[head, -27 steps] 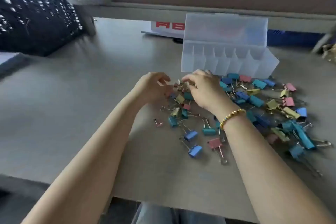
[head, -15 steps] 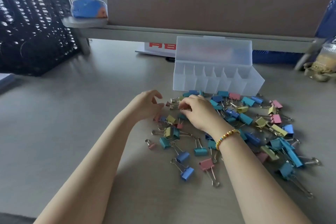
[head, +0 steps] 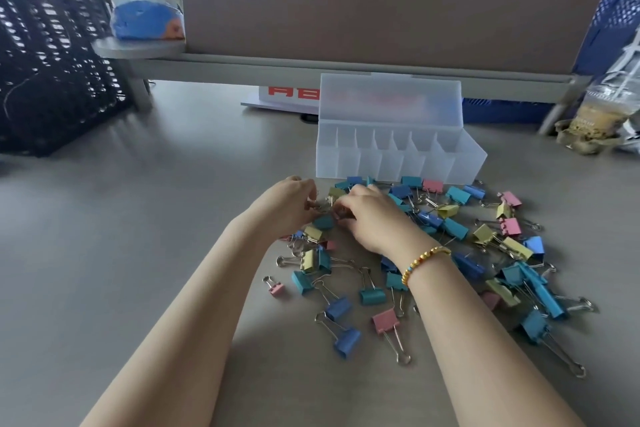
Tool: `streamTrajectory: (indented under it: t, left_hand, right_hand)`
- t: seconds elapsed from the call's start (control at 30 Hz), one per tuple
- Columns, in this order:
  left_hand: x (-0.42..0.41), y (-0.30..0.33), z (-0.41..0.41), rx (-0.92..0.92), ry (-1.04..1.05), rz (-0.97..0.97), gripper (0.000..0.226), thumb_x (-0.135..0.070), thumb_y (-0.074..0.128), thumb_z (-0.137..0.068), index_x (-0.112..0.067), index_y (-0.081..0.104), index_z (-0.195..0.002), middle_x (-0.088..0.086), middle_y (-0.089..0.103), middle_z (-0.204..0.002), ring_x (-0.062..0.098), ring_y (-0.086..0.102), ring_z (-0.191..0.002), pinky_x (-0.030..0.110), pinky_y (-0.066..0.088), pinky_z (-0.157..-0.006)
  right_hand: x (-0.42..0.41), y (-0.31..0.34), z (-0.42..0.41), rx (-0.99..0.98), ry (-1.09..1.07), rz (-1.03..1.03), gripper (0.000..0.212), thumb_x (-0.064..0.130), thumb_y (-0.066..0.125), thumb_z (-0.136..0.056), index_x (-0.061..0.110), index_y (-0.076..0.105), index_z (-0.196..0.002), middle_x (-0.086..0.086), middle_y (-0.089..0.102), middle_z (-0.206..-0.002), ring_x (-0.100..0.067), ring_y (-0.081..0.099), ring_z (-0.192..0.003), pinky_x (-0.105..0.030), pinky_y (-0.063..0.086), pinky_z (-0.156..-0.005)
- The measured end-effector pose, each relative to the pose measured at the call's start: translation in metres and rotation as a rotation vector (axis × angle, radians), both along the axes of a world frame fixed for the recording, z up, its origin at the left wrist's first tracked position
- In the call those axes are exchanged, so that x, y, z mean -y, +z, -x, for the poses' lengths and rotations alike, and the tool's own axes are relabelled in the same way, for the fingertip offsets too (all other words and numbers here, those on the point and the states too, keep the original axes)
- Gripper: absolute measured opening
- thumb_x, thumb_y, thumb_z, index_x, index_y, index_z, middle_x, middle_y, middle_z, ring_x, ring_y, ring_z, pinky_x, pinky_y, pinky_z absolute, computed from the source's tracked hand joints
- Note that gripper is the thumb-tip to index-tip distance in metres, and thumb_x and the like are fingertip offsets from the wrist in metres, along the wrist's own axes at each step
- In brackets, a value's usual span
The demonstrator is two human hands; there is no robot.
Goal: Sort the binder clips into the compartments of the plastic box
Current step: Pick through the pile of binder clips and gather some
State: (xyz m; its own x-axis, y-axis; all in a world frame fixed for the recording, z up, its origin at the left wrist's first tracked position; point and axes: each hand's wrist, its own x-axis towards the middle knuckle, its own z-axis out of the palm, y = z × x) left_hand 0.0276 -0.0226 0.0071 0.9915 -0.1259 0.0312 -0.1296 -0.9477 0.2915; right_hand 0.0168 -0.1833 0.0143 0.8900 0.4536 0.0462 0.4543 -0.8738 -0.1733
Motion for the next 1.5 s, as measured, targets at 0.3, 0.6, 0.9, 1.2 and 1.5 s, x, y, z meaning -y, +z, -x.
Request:
streamTrajectory:
  t: [0.3,0.6,0.9,1.2,1.5]
  left_hand:
    - [-0.008,0.001,0.005,-0.019,0.007,-0.041,0.034,-0.021,0.059,-0.085,-0.009,0.048,-0.115,0.01,0.051,-0.113,0.022,0.049,-0.087,0.032,0.046,-0.075]
    - [-0.008,-0.001,0.006,0.067,0.003,-0.156,0.016,-0.007,0.046,-0.09,-0.007,0.05,-0.105,0.009,0.053,-0.108,0.022,0.045,-0.078,0.027,0.035,-0.059]
    - [-0.007,0.002,0.008,0.078,0.0,-0.152,0.015,-0.009,0.046,-0.092,-0.007,0.054,-0.104,0.005,0.049,-0.1,0.02,0.047,-0.076,0.025,0.035,-0.057]
    - [-0.006,0.002,0.002,0.097,0.146,0.185,0.016,-0.003,0.044,-0.09,-0.006,0.06,-0.092,0.008,0.065,-0.089,0.025,0.062,-0.076,0.033,0.05,-0.063]
    - [-0.007,0.016,0.008,-0.204,0.412,1.534,0.031,0.001,0.03,-0.095,-0.006,0.054,-0.076,0.006,0.049,-0.067,0.01,0.055,-0.048,0.016,0.049,-0.041]
  right_hand:
    - [-0.005,-0.003,-0.002,0.037,-0.006,0.044,0.03,0.024,0.052,-0.094,0.01,0.05,-0.12,-0.006,0.048,-0.128,-0.024,0.039,-0.122,-0.038,0.033,-0.105]
    - [0.001,-0.006,-0.003,0.065,-0.008,0.042,0.025,0.013,0.049,-0.095,0.008,0.049,-0.119,-0.008,0.049,-0.126,-0.024,0.042,-0.118,-0.035,0.038,-0.099]
    - [0.01,0.0,0.0,-0.003,-0.039,-0.025,0.034,0.013,0.05,-0.093,0.014,0.042,-0.126,-0.006,0.038,-0.135,-0.023,0.031,-0.128,-0.036,0.032,-0.107]
    - [0.008,-0.006,-0.002,0.135,-0.029,0.107,0.027,0.015,0.048,-0.096,0.011,0.05,-0.122,-0.006,0.049,-0.128,-0.023,0.039,-0.123,-0.037,0.034,-0.103]
    - [0.006,-0.005,0.001,0.071,-0.041,0.091,0.029,0.024,0.048,-0.096,0.009,0.049,-0.12,-0.01,0.048,-0.127,-0.027,0.04,-0.122,-0.038,0.032,-0.105]
